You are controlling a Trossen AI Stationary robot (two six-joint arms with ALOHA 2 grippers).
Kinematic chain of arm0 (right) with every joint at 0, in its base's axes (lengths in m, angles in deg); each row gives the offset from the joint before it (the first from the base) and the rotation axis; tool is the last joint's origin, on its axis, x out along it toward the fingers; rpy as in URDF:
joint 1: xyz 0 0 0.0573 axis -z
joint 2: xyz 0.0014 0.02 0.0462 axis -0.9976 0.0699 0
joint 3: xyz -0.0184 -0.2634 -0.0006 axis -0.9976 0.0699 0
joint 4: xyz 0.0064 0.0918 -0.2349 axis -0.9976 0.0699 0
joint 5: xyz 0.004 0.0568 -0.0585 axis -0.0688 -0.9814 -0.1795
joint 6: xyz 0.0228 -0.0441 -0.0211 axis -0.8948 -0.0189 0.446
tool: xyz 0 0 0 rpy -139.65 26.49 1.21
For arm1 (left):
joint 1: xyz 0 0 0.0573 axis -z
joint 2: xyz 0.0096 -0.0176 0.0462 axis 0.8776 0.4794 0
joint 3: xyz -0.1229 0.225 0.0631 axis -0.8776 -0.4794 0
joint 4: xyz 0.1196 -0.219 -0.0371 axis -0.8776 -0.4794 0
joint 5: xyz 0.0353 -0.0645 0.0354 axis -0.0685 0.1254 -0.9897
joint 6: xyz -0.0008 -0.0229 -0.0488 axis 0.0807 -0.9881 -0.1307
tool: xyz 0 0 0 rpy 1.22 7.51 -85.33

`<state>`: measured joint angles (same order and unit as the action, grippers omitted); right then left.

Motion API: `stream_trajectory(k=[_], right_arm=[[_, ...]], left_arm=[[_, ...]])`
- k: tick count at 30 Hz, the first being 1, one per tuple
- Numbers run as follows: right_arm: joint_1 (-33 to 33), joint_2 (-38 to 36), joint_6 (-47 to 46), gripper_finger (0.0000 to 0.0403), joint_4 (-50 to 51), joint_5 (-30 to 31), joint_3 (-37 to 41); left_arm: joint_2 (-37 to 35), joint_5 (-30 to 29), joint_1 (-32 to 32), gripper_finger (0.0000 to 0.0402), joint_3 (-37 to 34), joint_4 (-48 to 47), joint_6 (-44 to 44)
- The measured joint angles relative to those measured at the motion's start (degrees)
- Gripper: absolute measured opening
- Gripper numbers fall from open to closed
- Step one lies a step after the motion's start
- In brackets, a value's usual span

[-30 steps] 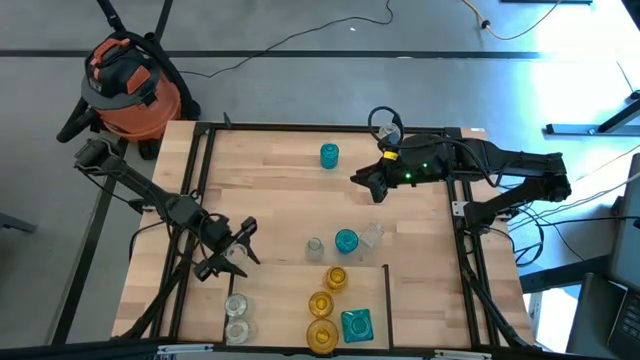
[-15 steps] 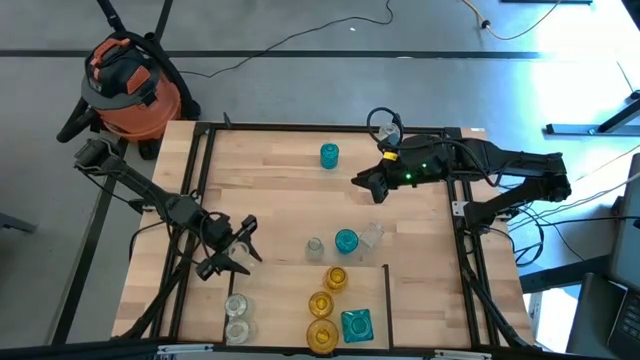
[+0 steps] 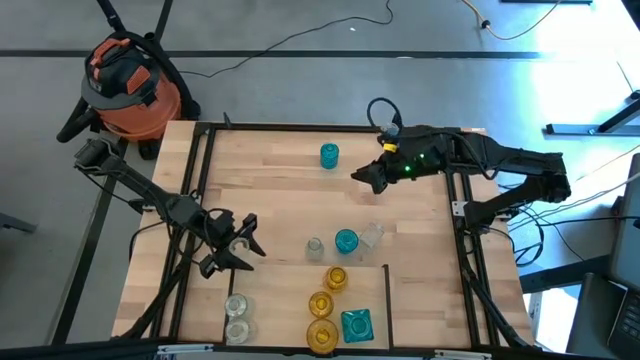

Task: Sort vases onto shelf
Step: Put the transparent vase on the shelf aligned with the other transparent vase

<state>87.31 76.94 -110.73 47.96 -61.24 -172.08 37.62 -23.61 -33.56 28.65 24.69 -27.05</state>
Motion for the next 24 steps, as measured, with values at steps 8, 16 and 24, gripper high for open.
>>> stream_trajectory(k=[8,16,24], right_arm=[[-0.04,0.00,0.13,0.0111,-0.02,-0.19,0.00],[-0.04,0.00,0.26,0.0111,0.16,0.20,0.00],[-0.04,1.85,1.42,0.0111,0.86,0.15,0.00]], left_arm=[[0.00,0.48,0.00,0.0258,0.00,3.43,-0.13],[-0.02,0.49,0.00,0.0261,0.00,9.84,0.47],[-0.02,-3.05,-0.04,0.0261,0.00,12.11,0.58]])
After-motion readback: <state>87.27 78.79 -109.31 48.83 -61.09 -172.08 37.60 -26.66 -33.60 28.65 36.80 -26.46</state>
